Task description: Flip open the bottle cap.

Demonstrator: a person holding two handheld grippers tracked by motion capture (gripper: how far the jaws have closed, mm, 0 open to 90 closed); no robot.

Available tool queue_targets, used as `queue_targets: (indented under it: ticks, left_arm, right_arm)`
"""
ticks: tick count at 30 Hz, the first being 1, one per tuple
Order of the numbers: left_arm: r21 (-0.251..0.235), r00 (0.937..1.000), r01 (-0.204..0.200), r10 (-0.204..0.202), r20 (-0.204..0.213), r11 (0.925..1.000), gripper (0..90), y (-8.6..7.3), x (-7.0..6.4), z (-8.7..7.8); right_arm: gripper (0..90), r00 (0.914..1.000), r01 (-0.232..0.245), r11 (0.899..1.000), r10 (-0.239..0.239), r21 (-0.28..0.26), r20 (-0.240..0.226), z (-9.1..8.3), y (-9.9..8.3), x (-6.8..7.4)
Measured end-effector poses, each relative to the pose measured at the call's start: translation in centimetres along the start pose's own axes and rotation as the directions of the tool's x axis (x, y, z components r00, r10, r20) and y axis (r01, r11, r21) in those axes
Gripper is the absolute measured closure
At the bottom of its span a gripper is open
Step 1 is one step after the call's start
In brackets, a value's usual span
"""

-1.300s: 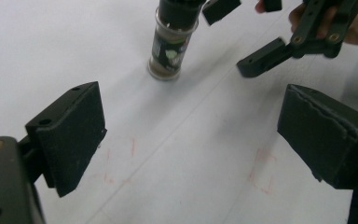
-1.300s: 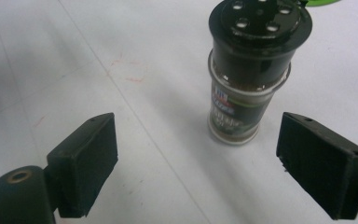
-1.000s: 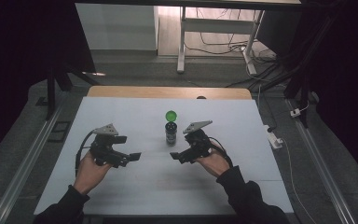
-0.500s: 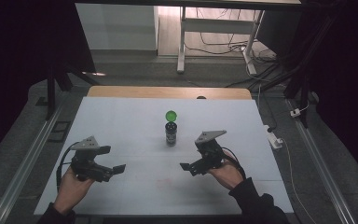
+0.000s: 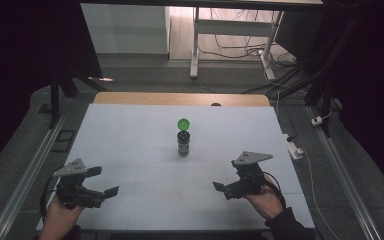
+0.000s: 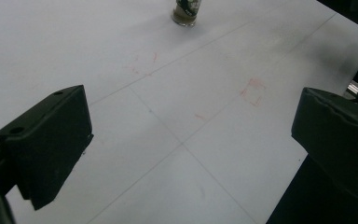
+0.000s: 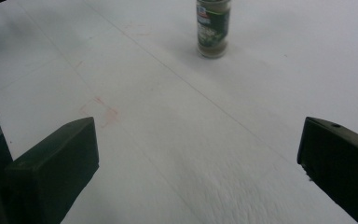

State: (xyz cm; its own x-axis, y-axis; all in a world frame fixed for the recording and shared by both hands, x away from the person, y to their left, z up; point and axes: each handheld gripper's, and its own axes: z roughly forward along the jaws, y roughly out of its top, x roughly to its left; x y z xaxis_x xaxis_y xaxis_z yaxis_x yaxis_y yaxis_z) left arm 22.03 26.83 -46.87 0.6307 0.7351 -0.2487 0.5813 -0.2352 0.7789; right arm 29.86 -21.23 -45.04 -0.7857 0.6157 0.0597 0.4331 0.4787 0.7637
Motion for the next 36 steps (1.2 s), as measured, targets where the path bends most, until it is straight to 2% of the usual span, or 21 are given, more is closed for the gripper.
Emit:
queue_targets:
  ticks: [6,16,23,31,36]
  left_arm:
    - [-0.010,0.9993,0.012,-0.012,-0.035,0.9999,0.0,-1.2,0.1,-1.3]
    - [0.001,0.9964,0.053,-0.053,-0.067,0.9986,0.0,-2.9,0.4,-2.6]
    - [0.009,0.9938,0.062,-0.061,-0.093,0.9980,0.0,-3.6,0.4,-3.2]
    - [0.056,0.9890,0.071,-0.063,-0.134,0.9959,0.0,-3.9,0.2,-3.5]
    - [0.065,0.9890,0.077,-0.069,-0.131,0.9949,0.0,-3.9,0.3,-3.5]
  right_arm:
    - [0.0,0.9979,-0.045,0.999,0.046,-0.021,0.044,-2.3,-2.0,-0.5]
    - [0.0,0.9849,-0.119,0.993,0.120,-0.017,0.125,-5.3,-4.7,-1.6]
    - [0.0,0.9756,-0.161,0.987,0.159,0.000,0.151,-6.4,-6.0,-1.9]
    - [0.0,0.9651,-0.202,0.979,0.198,0.002,0.171,-7.2,-6.7,-2.1]
    - [0.0,0.9624,-0.211,0.977,0.206,0.009,0.177,-7.2,-6.8,-2.1]
